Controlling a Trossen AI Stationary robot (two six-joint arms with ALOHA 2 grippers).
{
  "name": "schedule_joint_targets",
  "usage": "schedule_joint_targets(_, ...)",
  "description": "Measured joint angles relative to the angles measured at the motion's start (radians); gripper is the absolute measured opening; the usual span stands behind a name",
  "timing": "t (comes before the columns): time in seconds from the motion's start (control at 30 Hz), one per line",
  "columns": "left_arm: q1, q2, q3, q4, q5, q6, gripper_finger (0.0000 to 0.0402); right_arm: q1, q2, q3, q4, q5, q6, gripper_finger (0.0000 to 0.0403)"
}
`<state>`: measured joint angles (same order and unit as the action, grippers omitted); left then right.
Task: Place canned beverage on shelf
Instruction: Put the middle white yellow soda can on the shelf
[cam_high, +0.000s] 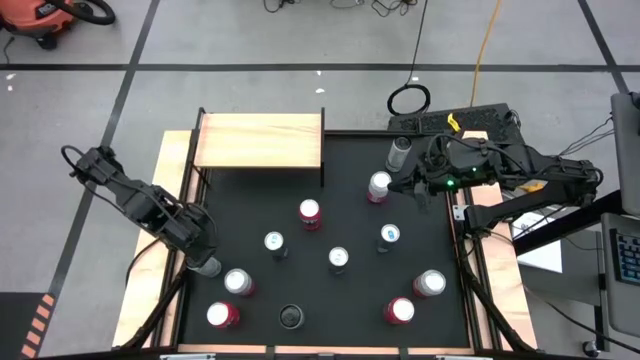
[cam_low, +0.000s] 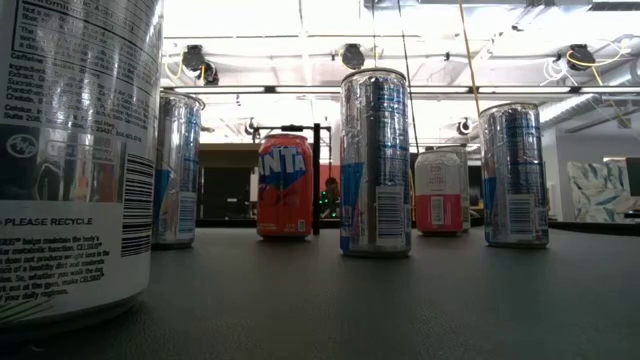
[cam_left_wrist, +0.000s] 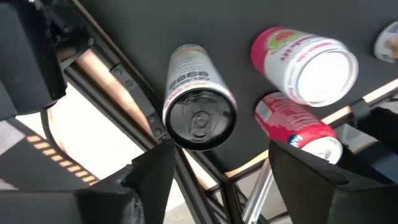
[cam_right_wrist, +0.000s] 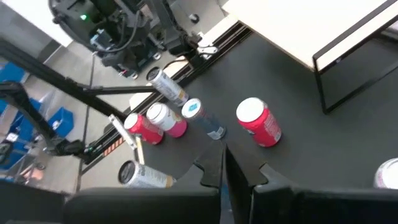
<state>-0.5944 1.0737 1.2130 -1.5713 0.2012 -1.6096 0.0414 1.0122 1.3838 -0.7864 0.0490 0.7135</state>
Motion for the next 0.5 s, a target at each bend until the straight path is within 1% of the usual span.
schedule_joint_targets(0.1, -0.013, 0.000, -0.024, 0.001, 0.001, -0.009, 0.0277, 0.000, 0.000, 0.000, 0.000, -0.002, 0.000, 0.0000)
schedule_joint_targets(0.2, -0.025, 0.000, -0.059, 0.003, 0.025, -0.009, 0.0288, 0.000, 0.000, 0.000, 0.000, -0.002, 0.002, 0.0000)
schedule_joint_targets(0.3, -0.031, 0.000, -0.081, 0.030, 0.031, -0.009, 0.0297, 0.000, 0.000, 0.000, 0.000, -0.002, 0.003, 0.0000)
schedule_joint_targets(0.5, -0.030, 0.000, -0.130, 0.045, 0.031, -0.028, 0.0300, 0.000, 0.000, 0.000, 0.002, -0.002, 0.008, 0.0000)
